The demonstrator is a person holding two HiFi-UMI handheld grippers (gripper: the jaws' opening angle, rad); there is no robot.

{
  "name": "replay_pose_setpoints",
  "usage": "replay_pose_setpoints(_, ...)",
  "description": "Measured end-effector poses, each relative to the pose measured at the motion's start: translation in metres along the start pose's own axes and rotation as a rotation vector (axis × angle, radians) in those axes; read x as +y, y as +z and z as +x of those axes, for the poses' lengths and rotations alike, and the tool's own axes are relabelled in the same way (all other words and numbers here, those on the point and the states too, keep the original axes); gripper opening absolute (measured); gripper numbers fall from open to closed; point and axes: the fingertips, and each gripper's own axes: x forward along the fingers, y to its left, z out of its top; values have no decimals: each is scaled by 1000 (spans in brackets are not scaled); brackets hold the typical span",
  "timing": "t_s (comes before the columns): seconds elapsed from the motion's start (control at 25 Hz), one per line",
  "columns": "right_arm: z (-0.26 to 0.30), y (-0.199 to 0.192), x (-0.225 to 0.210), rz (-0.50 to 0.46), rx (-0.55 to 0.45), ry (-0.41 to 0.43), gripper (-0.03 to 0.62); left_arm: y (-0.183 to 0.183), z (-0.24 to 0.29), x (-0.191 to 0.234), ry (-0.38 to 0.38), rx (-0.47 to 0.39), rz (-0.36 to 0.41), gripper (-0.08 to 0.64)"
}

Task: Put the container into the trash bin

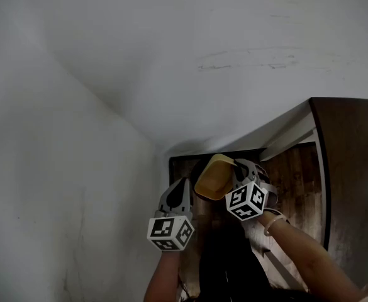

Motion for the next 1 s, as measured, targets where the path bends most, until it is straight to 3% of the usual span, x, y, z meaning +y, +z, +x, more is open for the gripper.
replay_pose_setpoints(0.52,37,-26,25,-23,78,35,37,-5,6,9,1,9,-59,20)
replay_pose_setpoints(1.0,60,-40,43,9,108,98,77,-12,21,6,-38,41,-27,20)
